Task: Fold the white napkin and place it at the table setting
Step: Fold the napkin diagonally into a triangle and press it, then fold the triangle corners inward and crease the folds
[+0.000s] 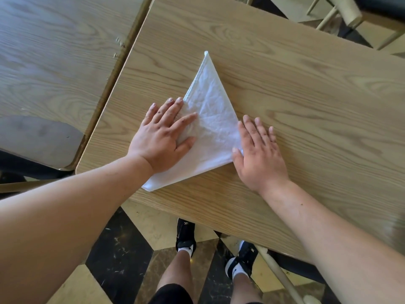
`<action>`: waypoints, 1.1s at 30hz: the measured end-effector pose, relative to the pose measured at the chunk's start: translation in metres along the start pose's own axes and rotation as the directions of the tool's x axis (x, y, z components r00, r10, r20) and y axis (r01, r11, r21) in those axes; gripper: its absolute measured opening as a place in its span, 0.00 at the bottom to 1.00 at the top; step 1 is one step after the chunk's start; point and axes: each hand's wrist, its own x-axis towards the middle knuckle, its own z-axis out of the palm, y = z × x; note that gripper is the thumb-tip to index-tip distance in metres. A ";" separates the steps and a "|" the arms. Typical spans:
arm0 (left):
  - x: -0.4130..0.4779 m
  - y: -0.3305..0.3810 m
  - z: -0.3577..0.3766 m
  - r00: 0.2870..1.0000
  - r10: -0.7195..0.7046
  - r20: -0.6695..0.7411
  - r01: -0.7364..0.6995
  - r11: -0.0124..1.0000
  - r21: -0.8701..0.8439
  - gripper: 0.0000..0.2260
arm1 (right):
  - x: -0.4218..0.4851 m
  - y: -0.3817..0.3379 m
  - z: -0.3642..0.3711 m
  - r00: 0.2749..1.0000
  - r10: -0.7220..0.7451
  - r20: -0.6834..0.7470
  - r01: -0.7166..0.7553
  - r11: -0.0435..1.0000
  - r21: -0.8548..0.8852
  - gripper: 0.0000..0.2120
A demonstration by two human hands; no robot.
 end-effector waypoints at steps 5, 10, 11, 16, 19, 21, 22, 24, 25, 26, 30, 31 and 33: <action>0.001 -0.001 0.001 1.000 0.003 -0.014 -0.003 1.000 0.020 0.29 | 0.036 -0.026 -0.016 0.980 -0.086 -0.178 0.116 0.979 0.169 0.28; 0.002 -0.003 0.004 0.999 0.018 -0.029 -0.017 0.999 0.035 0.29 | 0.100 -0.054 -0.019 0.956 -0.285 -0.066 0.292 0.949 0.120 0.31; 0.002 -0.003 0.005 0.999 0.021 -0.035 -0.020 0.999 0.036 0.28 | 0.110 -0.054 -0.016 0.952 -0.306 -0.009 0.305 0.948 0.093 0.32; 0.003 -0.006 0.007 0.999 0.034 -0.039 -0.033 0.999 0.032 0.30 | 0.146 -0.047 -0.005 0.943 -0.325 0.074 0.328 0.944 -0.034 0.35; 0.003 -0.006 0.007 0.998 0.033 -0.049 -0.032 0.999 0.022 0.29 | 0.167 -0.043 -0.009 0.958 -0.274 0.080 0.279 0.959 -0.050 0.35; 0.003 -0.007 0.007 0.998 0.036 -0.059 -0.035 0.999 0.018 0.28 | 0.183 -0.040 -0.014 0.971 -0.225 0.077 0.229 0.972 -0.051 0.35; 0.003 -0.007 0.007 0.997 0.037 -0.063 -0.036 0.999 0.017 0.28 | 0.191 -0.040 -0.016 0.977 -0.199 0.072 0.203 0.978 -0.052 0.36; 0.003 -0.007 0.007 0.997 0.040 -0.070 -0.040 0.999 0.014 0.28 | 0.206 -0.039 -0.018 0.986 -0.156 0.058 0.159 0.986 -0.051 0.36; 0.003 -0.007 0.007 0.997 0.042 -0.070 -0.041 0.999 0.014 0.28 | 0.211 -0.039 -0.019 0.989 -0.138 0.053 0.141 0.989 -0.049 0.36; 0.003 -0.007 0.007 0.997 0.042 -0.067 -0.042 0.999 0.015 0.28 | 0.215 -0.039 -0.019 0.991 -0.123 0.050 0.126 0.991 -0.048 0.36; 0.003 -0.007 0.007 0.998 0.042 -0.056 -0.041 0.999 0.016 0.28 | 0.218 -0.040 -0.018 0.992 -0.116 0.047 0.118 0.992 -0.037 0.34; 0.002 -0.007 0.006 0.998 0.039 -0.054 -0.038 0.999 0.014 0.28 | 0.217 -0.040 -0.018 0.993 -0.114 0.037 0.115 0.993 -0.029 0.34; 0.002 -0.007 0.006 0.998 0.035 -0.049 -0.034 0.999 0.009 0.28 | 0.207 -0.042 -0.019 0.994 -0.107 -0.029 0.107 0.994 0.003 0.32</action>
